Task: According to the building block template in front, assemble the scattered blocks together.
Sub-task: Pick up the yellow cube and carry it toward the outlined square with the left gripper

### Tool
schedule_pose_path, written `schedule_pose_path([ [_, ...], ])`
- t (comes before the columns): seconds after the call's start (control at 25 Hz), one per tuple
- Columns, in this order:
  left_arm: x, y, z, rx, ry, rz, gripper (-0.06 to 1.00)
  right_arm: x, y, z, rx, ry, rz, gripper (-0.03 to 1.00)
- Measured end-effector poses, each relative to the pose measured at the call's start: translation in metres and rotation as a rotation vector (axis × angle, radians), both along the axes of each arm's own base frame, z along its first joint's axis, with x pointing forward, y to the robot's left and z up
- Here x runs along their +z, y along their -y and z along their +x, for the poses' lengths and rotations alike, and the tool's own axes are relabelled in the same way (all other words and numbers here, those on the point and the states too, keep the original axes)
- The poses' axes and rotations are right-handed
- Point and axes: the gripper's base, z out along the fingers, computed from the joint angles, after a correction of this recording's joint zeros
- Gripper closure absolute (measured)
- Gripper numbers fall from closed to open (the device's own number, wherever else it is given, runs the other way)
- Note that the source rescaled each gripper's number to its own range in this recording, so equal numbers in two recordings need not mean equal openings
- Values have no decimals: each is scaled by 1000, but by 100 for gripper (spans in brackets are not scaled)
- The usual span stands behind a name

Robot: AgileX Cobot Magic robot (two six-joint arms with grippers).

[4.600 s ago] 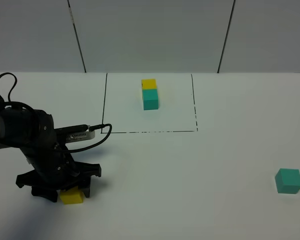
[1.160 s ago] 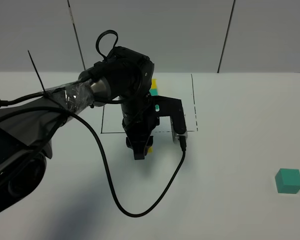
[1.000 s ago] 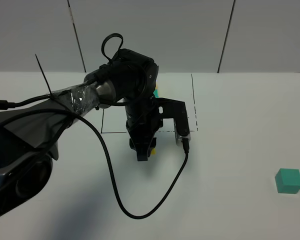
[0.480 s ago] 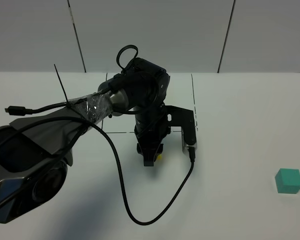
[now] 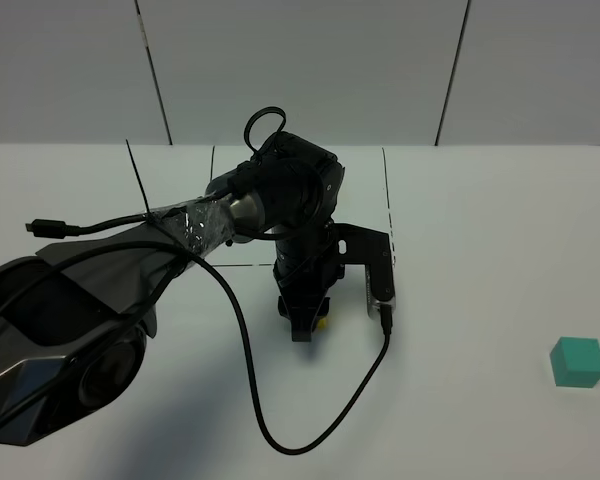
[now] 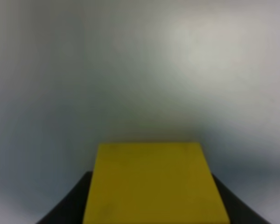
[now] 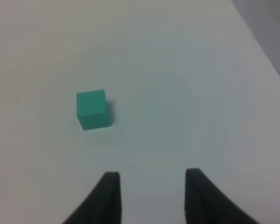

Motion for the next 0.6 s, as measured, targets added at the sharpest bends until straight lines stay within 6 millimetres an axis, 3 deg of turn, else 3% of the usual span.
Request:
schedule_pose_path([
  [0.6,0,2,0,5,-4,-22,94,0,0,0,0,0,0,97],
])
